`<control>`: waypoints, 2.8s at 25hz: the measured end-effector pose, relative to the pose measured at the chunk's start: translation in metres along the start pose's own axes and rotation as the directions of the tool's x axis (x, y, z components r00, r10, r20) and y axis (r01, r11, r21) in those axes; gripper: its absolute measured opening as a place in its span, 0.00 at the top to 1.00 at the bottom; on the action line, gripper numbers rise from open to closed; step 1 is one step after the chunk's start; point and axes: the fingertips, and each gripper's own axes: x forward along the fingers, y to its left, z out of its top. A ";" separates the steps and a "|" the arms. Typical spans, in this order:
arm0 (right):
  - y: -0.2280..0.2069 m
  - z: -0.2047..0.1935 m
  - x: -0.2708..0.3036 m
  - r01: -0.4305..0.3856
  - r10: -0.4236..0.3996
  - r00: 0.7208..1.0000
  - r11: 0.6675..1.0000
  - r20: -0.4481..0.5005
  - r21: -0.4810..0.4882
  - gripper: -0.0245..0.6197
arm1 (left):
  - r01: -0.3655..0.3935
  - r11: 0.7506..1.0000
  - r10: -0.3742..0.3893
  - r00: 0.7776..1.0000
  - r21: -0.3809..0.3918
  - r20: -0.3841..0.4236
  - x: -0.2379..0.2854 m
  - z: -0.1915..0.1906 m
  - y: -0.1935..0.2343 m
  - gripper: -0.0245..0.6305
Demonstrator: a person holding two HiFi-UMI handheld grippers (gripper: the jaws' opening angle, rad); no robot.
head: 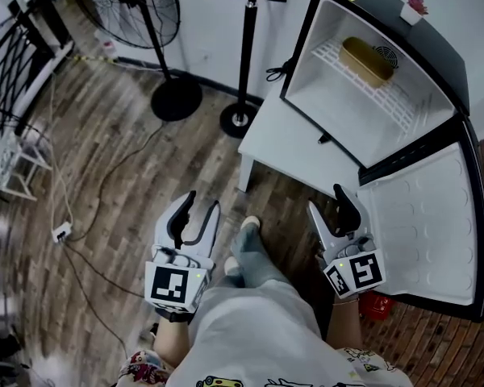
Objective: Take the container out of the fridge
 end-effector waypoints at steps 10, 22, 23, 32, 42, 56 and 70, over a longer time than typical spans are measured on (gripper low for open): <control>-0.076 0.023 0.072 0.059 -0.059 0.997 0.998 0.040 -0.019 0.60 | 0.083 0.996 -0.084 0.996 0.046 0.035 0.115 0.035 0.018 0.70; -0.149 0.047 0.100 0.174 -0.171 0.983 0.984 0.072 -0.043 0.60 | 0.191 0.978 -0.194 0.981 0.084 0.028 0.212 0.065 0.008 0.70; -0.154 0.048 0.101 0.182 -0.178 0.981 0.982 0.072 -0.046 0.60 | 0.201 0.976 -0.204 0.979 0.086 0.025 0.218 0.065 0.005 0.70; -0.185 0.048 0.097 0.257 -0.253 0.965 0.964 0.068 -0.071 0.60 | 0.312 0.945 -0.316 0.948 0.101 0.031 0.265 0.074 -0.025 0.70; -0.194 0.048 0.095 0.348 -0.345 0.937 0.935 0.046 -0.071 0.60 | 0.434 0.894 -0.439 0.898 0.113 0.029 0.294 0.082 -0.039 0.70; -0.193 0.052 0.103 0.450 -0.449 0.893 0.890 0.032 -0.076 0.60 | 0.546 0.829 -0.552 0.833 0.117 0.022 0.320 0.089 -0.037 0.70; -0.200 0.051 0.118 0.424 -0.434 0.901 0.885 -0.010 -0.193 0.60 | 0.593 0.798 -0.596 0.803 0.108 0.002 0.329 0.081 -0.047 0.70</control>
